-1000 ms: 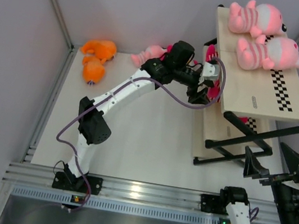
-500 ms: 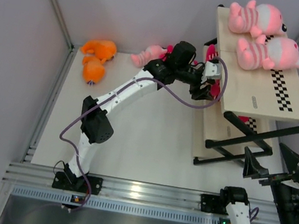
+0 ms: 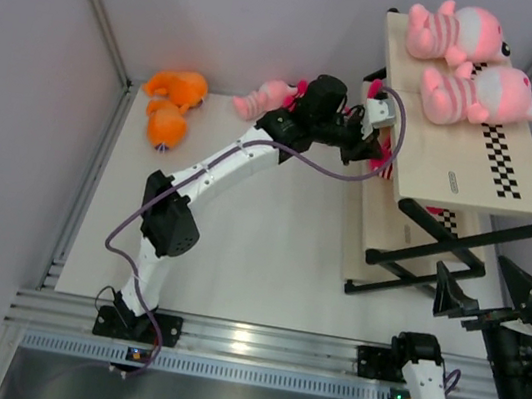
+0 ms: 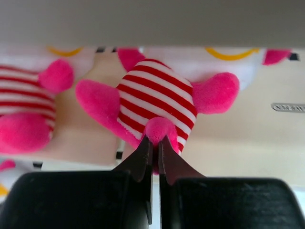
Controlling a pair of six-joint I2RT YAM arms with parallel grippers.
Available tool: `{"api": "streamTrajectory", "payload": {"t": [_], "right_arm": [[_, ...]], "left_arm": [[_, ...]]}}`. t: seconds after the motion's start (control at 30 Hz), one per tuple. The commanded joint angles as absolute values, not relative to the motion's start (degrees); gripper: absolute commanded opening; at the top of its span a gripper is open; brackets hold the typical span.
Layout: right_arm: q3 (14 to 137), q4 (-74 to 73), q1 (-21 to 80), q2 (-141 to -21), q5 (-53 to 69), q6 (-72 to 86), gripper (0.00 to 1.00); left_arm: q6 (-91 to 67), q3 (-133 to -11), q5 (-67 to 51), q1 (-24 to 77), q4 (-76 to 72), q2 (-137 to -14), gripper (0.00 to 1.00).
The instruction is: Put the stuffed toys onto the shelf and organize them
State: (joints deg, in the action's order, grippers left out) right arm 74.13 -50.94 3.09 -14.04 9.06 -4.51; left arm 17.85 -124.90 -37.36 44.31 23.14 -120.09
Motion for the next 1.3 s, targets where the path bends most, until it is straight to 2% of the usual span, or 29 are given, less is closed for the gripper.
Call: {"api": "streamTrajectory", "payload": {"t": [0.0, 0.13, 0.3, 0.57, 1.0, 1.27], "right_arm": [[74.5, -50.9, 2.7, -13.5, 8.3, -4.7, 0.99], [74.4, -50.6, 2.7, -13.8, 8.7, -4.4, 0.99], [75.5, -51.1, 2.7, -13.9, 8.4, -4.7, 0.99], [76.5, -52.1, 2.6, -13.9, 7.2, -5.6, 0.99], [76.2, -52.3, 2.7, -13.8, 6.6, -6.3, 1.00], [75.9, -52.3, 2.7, -13.7, 7.2, -5.5, 0.99]], "left_arm": [[7.5, -121.1, -23.2, 44.6, 18.6, -115.8, 0.00], [3.3, -120.4, -17.8, 44.6, 18.5, -115.5, 0.00], [6.9, -121.1, -15.3, 45.2, 16.1, -116.6, 0.00], [14.0, -121.7, -1.5, 45.8, 13.0, -117.3, 0.00], [7.2, -119.2, -3.2, 46.2, 14.0, -115.0, 0.00], [4.2, -125.5, -5.9, 46.8, 13.9, -120.2, 0.00]]}}
